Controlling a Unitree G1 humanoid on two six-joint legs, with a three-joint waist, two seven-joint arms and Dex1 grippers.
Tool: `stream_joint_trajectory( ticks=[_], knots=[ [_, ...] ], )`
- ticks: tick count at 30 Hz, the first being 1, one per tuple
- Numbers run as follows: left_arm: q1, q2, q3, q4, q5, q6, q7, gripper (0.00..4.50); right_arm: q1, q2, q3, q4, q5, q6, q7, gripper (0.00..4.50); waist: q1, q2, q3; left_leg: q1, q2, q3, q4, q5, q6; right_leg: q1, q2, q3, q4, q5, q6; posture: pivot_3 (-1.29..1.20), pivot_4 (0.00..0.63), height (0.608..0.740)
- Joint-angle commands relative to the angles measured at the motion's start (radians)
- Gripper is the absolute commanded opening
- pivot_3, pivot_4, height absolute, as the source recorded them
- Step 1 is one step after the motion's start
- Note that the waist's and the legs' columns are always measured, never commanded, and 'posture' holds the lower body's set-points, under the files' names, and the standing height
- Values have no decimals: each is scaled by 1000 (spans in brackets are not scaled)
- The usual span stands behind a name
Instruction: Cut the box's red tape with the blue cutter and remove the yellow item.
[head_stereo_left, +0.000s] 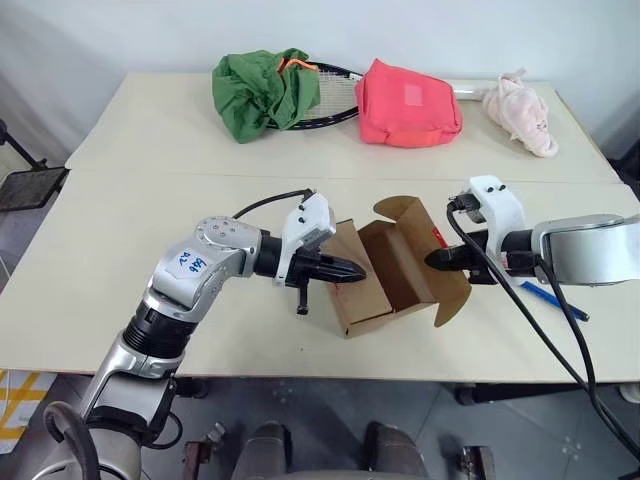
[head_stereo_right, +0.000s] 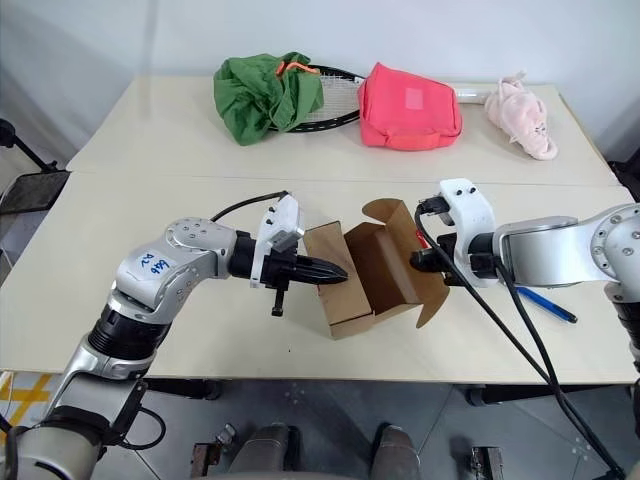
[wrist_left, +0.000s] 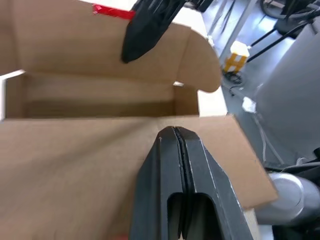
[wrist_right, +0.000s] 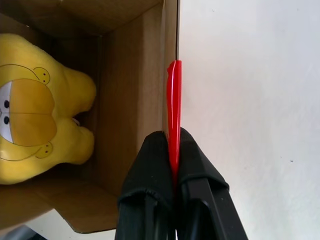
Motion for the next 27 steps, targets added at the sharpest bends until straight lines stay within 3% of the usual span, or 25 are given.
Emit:
stream_joint_trajectory(
  ticks=[1,7,16,27],
  knots=[
    [12,29,-33,31,64,-32,5,0,-4,-5,-6,6,8,-10,-15,20,0,0,0,0,0,0,0,0,0,0,0,0,0,0,0,0,150,740],
    [32,62,-39,42,67,-39,-19,0,-5,4,-10,25,-15,-5,-17,20,0,0,0,1,0,0,1,0,0,1,0,0,1,0,0,0,150,740],
    [126,250,-39,30,74,-6,-114,0,-39,-14,-18,30,-6,18,12,20,2,1,-1,4,0,1,1,0,0,3,0,1,2,0,-1,0,150,740],
    [173,188,11,16,68,16,-27,0,-54,-6,18,-14,16,32,14,20,0,-3,2,-1,1,1,0,0,0,-2,0,0,2,1,-1,0,150,740]
  ],
)
